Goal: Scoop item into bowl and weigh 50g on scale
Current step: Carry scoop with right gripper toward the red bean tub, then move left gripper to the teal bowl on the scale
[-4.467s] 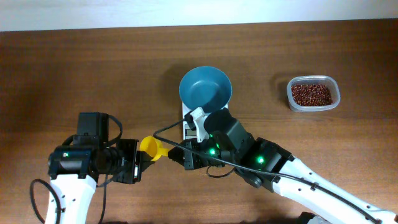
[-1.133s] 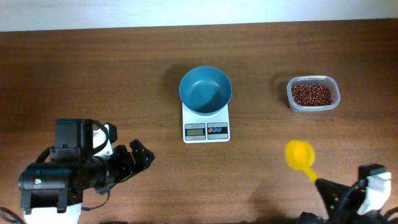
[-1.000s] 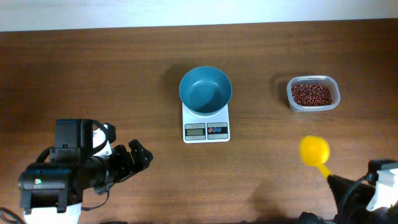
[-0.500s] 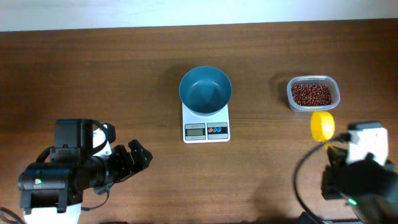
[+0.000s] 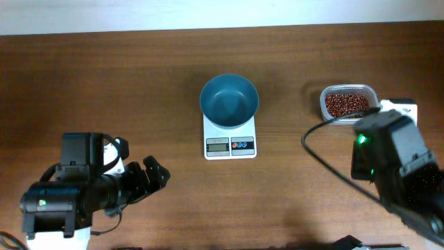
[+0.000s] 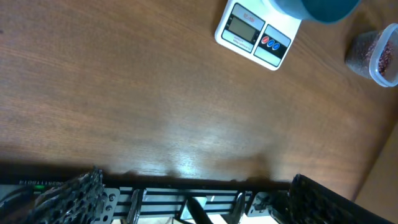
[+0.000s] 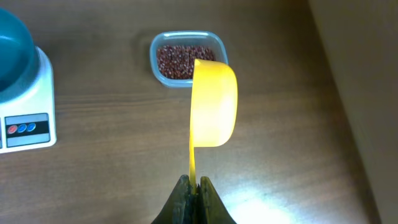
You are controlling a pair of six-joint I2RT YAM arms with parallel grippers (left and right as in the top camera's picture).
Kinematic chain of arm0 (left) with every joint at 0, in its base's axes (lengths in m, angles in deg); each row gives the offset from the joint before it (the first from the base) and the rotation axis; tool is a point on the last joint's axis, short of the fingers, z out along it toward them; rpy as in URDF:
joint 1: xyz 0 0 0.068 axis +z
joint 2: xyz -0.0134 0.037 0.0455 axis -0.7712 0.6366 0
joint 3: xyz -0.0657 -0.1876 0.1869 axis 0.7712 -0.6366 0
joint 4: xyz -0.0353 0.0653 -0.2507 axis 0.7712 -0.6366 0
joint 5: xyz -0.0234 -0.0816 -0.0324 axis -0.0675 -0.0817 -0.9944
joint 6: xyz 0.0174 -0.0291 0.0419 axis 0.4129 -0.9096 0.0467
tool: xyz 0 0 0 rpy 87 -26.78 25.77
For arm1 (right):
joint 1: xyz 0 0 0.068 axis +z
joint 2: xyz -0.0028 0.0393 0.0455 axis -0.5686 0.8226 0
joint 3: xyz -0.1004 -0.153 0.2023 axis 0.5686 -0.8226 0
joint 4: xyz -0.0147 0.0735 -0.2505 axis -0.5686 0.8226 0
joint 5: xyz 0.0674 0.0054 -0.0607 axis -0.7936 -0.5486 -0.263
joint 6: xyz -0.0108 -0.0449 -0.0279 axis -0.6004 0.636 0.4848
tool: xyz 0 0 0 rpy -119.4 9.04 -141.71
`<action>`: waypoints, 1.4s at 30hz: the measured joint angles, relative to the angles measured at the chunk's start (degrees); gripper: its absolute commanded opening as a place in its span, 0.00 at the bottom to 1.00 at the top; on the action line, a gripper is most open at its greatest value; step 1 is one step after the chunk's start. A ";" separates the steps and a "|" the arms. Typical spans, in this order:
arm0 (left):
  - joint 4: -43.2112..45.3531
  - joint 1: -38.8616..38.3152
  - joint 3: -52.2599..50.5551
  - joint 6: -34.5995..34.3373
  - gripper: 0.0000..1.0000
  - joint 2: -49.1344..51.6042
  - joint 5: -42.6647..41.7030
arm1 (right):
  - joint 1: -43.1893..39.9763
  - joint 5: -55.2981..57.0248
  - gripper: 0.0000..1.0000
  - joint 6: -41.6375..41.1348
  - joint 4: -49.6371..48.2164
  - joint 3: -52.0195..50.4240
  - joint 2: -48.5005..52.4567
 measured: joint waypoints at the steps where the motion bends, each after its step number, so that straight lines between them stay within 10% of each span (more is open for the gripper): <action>1: 1.33 0.00 0.00 -0.33 0.99 -0.02 0.02 | -2.21 -1.31 0.04 0.79 -0.37 0.00 0.50; 22: 12.17 -6.12 0.15 5.01 0.77 0.07 -0.87 | -16.61 -21.51 0.04 9.14 1.66 0.00 1.27; 36: 23.78 -30.45 0.22 8.09 0.00 15.15 13.53 | -17.77 -32.41 0.04 10.64 2.73 -0.90 -5.60; 42: 28.00 -36.06 0.22 7.43 0.00 22.47 18.21 | -17.77 -33.20 0.04 11.58 2.03 -1.81 -5.40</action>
